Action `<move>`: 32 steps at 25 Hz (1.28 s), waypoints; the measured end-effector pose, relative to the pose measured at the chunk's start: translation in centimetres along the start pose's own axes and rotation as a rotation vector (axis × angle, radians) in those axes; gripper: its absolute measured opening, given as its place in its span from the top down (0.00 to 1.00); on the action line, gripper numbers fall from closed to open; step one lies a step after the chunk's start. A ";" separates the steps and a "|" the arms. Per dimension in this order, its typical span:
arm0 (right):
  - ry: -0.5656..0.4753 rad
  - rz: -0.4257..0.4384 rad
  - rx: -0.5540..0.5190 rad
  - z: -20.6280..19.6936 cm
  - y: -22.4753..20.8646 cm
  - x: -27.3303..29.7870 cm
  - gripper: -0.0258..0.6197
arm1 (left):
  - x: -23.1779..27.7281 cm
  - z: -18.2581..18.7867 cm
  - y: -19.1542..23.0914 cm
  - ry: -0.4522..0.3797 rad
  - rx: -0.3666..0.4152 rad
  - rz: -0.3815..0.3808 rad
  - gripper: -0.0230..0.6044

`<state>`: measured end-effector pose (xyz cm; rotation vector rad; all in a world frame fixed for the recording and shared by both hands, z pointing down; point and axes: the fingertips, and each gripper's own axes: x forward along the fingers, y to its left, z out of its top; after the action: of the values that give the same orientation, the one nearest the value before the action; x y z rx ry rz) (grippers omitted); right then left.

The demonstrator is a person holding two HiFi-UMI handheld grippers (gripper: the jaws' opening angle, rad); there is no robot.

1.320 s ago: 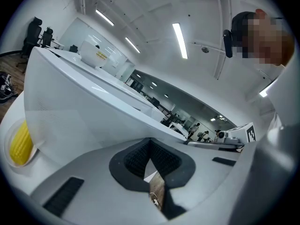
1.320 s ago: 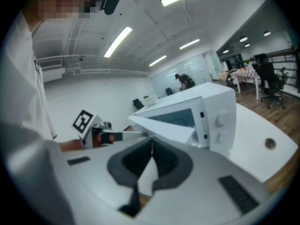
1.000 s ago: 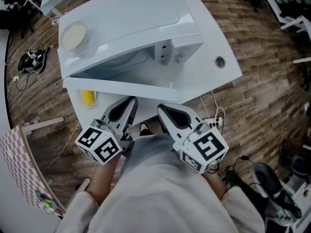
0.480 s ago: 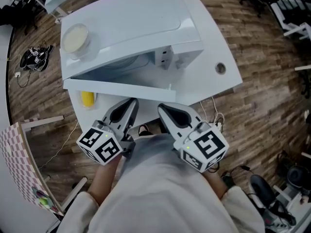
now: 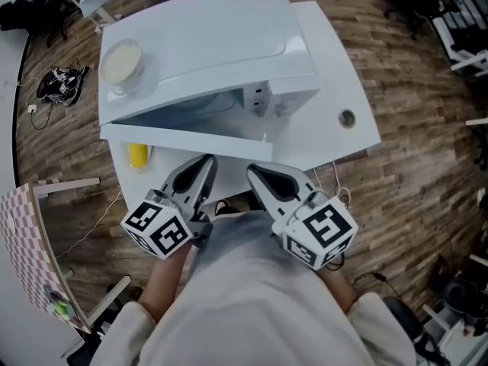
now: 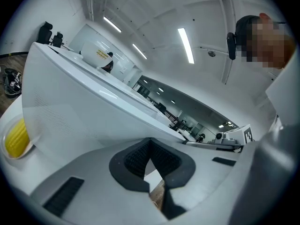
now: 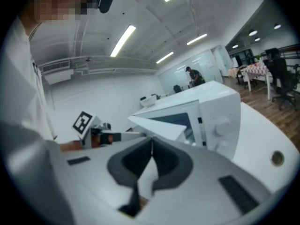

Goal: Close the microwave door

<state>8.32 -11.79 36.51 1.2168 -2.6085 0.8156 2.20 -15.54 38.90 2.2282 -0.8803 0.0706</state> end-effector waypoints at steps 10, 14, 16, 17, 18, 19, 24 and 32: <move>0.023 0.037 -0.026 0.5 -1.8 0.1 0.92 | 1.5 0.2 -0.4 -0.029 -0.003 0.039 0.93; 0.034 0.059 -0.040 0.6 -2.7 0.2 0.92 | 2.1 0.1 -0.5 -0.045 0.001 0.062 0.93; 0.040 0.064 -0.047 0.6 -3.3 0.2 0.92 | 2.7 -0.1 -0.3 -0.050 0.002 0.075 0.93; 0.041 0.066 -0.050 0.7 -3.6 0.2 0.92 | 3.0 -0.2 -0.3 -0.051 0.004 0.080 0.93; 0.040 0.068 -0.053 0.8 -3.9 0.2 0.92 | 3.2 -0.4 -0.2 -0.052 0.003 0.087 0.93; 0.039 0.069 -0.057 0.9 -4.1 0.2 0.92 | 3.4 -0.5 -0.1 -0.052 0.000 0.096 0.93; 0.026 0.075 -0.070 1.3 -4.9 0.5 0.92 | 4.0 -0.2 0.1 -0.084 0.005 0.124 0.93; 0.033 0.073 -0.085 1.7 -5.7 1.8 0.92 | 4.8 0.9 0.6 -0.105 0.029 0.141 0.93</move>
<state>11.56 -16.87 38.01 1.0828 -2.6456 0.7218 5.28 -19.15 40.04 2.2105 -1.0997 0.0320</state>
